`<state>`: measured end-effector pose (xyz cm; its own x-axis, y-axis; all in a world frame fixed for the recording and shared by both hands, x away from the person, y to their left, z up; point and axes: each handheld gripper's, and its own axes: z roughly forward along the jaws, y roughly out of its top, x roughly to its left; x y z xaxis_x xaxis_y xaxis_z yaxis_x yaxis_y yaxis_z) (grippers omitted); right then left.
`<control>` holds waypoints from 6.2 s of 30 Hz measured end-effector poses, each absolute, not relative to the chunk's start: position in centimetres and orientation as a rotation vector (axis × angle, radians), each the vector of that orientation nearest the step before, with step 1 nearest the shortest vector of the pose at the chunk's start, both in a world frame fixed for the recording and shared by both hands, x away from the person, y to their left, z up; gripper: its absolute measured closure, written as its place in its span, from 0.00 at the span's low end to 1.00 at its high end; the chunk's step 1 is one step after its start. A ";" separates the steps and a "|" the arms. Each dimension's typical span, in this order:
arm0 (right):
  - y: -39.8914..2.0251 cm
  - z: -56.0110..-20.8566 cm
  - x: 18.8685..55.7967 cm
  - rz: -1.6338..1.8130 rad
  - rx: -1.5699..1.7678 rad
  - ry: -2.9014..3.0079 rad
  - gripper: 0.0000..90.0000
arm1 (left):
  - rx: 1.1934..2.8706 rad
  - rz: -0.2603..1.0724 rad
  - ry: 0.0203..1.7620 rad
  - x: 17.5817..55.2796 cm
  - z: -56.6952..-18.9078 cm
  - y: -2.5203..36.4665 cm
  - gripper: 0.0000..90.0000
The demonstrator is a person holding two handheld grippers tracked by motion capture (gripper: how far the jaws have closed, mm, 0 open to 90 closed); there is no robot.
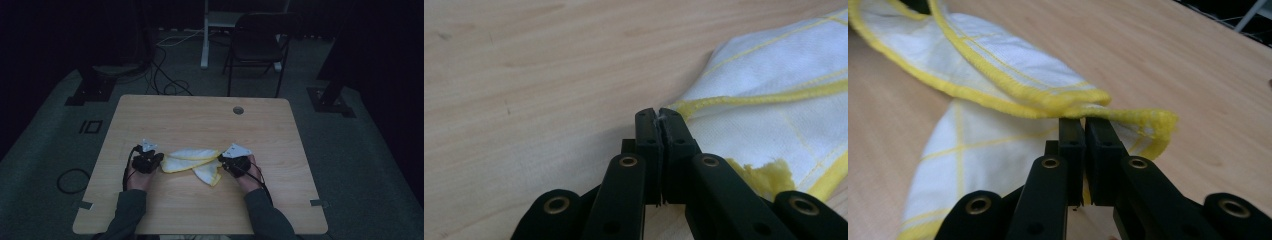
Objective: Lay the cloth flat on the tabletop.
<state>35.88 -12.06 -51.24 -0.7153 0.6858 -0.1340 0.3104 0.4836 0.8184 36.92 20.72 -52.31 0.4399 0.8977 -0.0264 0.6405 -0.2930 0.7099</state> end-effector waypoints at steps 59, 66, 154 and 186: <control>-13.2 -52.2 35.0 1.164 0.858 2.272 0.97 | 2.009 0.531 1.063 39.3 -48.2 16.1 0.98; -14.6 -52.0 35.2 1.167 0.921 2.243 0.98 | 1.949 0.511 1.156 39.7 -48.7 19.2 0.98; -14.1 -52.1 36.3 1.170 1.046 2.244 0.95 | 1.998 0.493 1.211 42.8 -50.4 18.9 0.86; -13.2 -54.5 35.6 1.036 1.051 2.335 0.98 | 2.236 0.466 1.188 46.2 -52.6 13.7 1.00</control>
<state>35.65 -13.16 -54.51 -0.6499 0.7591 -0.0374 0.4816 0.4494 0.7524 46.16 13.74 -52.62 0.5471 0.8360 0.0421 0.6417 -0.4512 0.6202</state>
